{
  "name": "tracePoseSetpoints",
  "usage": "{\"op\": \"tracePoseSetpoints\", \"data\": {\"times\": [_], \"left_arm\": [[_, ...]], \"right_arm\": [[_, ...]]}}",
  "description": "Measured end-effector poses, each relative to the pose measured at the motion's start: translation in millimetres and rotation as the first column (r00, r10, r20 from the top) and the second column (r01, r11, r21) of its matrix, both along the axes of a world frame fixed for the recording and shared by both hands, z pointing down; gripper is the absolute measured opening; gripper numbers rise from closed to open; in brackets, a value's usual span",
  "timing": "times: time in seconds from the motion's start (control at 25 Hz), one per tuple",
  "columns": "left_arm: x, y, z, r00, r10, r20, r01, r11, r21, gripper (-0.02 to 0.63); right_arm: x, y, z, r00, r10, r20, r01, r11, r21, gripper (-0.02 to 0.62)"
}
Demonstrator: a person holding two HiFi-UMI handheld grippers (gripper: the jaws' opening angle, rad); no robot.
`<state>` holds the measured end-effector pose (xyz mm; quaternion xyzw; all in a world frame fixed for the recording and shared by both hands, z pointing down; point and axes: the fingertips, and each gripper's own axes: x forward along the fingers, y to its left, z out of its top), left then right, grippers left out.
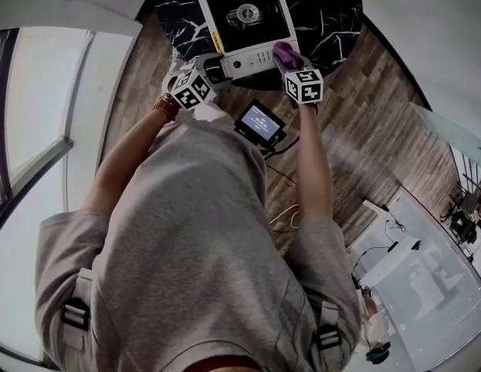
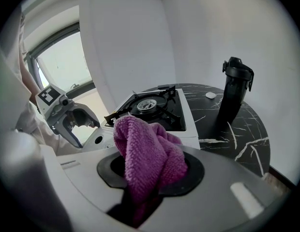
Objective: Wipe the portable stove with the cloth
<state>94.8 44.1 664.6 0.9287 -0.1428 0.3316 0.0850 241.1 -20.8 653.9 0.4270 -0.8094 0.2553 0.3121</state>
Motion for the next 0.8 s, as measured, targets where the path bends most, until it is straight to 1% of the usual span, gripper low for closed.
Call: {"op": "tracePoseSetpoints", "data": {"times": [0.2, 0.32, 0.64, 0.8], "left_arm": [[0.0, 0.2, -0.6, 1.000, -0.002, 0.000, 0.002, 1.000, 0.001, 0.282], [0.8, -0.2, -0.9, 1.000, -0.002, -0.002, 0.002, 1.000, 0.002, 0.284], [0.8, -0.7, 0.7, 1.000, -0.008, 0.002, 0.008, 1.000, 0.001, 0.284], [1.0, -0.2, 1.3, 1.000, -0.009, -0.001, 0.009, 1.000, -0.001, 0.284]], "right_arm": [[-9.2, 4.1, -0.6, 0.999, -0.029, 0.015, 0.029, 0.999, -0.022, 0.146], [-16.2, 7.0, -0.8, 0.999, -0.043, 0.022, 0.044, 0.999, -0.019, 0.146], [-26.4, 9.9, 1.1, 0.997, -0.059, 0.049, 0.061, 0.998, -0.032, 0.144], [-31.6, 12.1, 1.7, 0.994, -0.072, 0.083, 0.076, 0.996, -0.054, 0.144]]}}
